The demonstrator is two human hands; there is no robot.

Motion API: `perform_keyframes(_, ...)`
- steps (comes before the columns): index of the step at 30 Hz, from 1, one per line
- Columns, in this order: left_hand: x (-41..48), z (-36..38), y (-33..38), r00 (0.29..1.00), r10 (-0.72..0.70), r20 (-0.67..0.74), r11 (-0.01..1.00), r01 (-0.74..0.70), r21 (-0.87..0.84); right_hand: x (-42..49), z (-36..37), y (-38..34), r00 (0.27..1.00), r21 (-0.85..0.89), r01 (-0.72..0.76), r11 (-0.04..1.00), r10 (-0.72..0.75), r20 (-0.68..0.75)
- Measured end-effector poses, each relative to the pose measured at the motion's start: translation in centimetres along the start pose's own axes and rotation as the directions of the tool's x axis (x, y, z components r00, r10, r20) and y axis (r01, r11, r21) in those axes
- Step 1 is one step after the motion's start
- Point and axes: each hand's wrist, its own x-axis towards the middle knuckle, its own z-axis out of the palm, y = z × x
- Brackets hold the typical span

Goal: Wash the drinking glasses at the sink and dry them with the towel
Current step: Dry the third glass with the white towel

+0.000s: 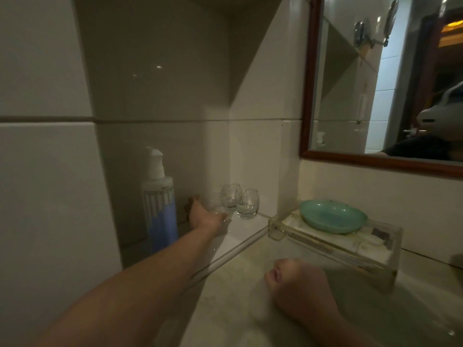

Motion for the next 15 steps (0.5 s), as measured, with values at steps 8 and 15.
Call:
perform_keyframes(8,-5.0,0.6,1.0,0.999,0.003,0.033,0.971,-0.011,0.238,0.0,1.5,0.9,0.99,-0.044,0.087,0.995,-0.091,-0.104)
perform_keyframes(15,-3.4,0.7,-0.1,0.991,0.034,0.132,0.957,-0.07,0.281,0.0,2.2,1.2,0.968,-0.092,0.164,0.982,-0.178,-0.174)
